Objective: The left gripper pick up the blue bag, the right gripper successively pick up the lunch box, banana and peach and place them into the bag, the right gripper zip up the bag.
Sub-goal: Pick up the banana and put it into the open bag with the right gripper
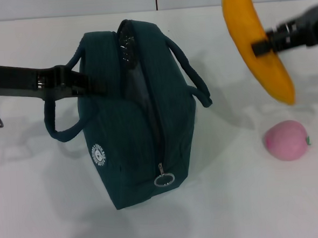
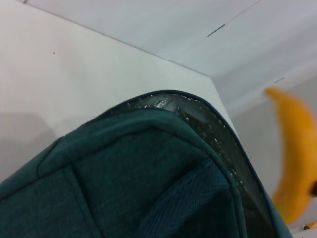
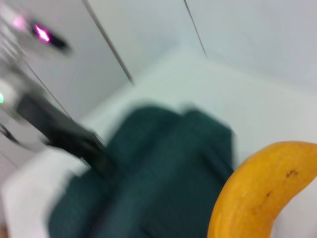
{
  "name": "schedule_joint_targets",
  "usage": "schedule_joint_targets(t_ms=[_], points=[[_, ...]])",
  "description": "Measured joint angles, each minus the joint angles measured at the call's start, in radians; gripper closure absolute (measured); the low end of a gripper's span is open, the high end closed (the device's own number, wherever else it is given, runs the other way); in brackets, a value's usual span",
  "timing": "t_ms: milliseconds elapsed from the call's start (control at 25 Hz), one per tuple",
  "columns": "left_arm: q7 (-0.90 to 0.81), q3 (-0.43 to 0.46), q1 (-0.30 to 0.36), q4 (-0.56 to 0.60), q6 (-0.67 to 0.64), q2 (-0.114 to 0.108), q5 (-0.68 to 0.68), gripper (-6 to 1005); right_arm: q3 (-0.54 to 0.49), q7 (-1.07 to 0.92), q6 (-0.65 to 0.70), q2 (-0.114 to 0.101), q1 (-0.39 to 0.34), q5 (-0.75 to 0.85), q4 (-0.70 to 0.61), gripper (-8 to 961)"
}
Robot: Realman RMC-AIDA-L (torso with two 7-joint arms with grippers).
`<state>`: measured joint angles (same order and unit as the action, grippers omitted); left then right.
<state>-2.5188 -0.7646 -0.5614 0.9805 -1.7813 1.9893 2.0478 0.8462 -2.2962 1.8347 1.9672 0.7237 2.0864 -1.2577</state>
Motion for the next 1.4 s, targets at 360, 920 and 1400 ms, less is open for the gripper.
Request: schedule_joint_targets(t_ms=[360, 920, 1400], points=[[-0.009, -0.004, -0.009, 0.0, -0.001, 0.001, -0.037, 964, 0.056, 0.214, -0.062, 0.054, -0.031, -0.286, 0.03, 556], [-0.014, 0.001, -0.012, 0.0, -0.02, 0.009, -0.052, 963, 0.163, 0.718, -0.227, 0.055, -0.023, -0.706, 0.389, 554], [-0.025, 0.001, -0.016, 0.0, -0.02, 0.011, -0.054, 964, 0.252, 0.924, -0.306, 0.059, 0.075, -0.75, 0.661, 553]])
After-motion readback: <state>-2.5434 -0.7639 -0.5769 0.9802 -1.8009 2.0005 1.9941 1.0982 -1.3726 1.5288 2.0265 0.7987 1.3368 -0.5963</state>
